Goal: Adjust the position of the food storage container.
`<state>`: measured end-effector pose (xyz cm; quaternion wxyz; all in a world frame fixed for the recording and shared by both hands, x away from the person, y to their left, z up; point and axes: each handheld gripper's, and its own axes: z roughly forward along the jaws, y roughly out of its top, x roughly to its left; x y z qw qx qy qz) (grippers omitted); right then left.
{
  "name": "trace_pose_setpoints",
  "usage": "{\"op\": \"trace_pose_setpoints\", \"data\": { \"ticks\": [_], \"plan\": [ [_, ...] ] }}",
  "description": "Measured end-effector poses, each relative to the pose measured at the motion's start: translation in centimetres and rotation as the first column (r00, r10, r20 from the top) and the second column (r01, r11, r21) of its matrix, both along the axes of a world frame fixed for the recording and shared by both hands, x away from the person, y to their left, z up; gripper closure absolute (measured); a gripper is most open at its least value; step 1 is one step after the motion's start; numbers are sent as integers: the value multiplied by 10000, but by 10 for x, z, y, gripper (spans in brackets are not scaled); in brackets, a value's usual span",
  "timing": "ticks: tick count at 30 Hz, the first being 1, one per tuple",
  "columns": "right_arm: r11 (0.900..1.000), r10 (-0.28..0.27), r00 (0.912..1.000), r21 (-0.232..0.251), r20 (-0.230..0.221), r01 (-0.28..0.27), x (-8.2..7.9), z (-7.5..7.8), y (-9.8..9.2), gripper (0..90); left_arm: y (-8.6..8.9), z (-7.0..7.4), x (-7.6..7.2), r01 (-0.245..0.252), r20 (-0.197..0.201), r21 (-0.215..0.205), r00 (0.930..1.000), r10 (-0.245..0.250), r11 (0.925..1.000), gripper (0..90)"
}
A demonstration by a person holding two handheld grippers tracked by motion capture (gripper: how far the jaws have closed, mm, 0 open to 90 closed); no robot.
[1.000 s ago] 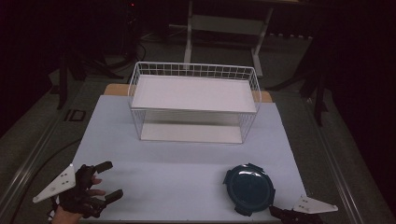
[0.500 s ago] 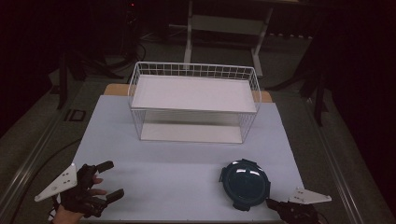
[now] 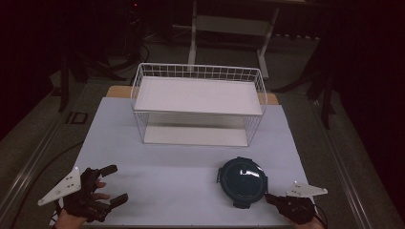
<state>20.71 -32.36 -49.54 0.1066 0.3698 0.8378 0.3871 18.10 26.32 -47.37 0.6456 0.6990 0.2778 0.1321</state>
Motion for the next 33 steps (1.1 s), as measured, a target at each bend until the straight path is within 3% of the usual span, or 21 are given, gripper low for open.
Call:
{"op": "trace_pose_setpoints", "data": {
  "ticks": [8,12,14,20,29,33],
  "plan": [
    [9997,134,9998,211,-147,-131,-1,-3,1,900,0,0,0,-7,27,-19,10000,7,10000,3],
    [9978,614,9978,-231,-238,-620,1,-7,13,900,0,0,-1,-2,48,4,10000,2,10000,3],
    [9986,485,9985,-190,-266,-490,3,-6,16,900,0,1,-1,-1,64,-9,10000,1,10000,3],
    [9987,502,9986,-28,-168,-503,11,-6,20,900,1,0,-1,9,32,-6,10000,-9,10000,3],
    [9950,989,9951,-158,-78,-990,31,-7,44,900,0,0,-1,-1,56,8,10000,1,10000,3],
    [9966,795,9968,-205,67,-794,39,-8,48,900,0,0,-1,12,31,41,10000,-12,10000,3]
  ]
}}
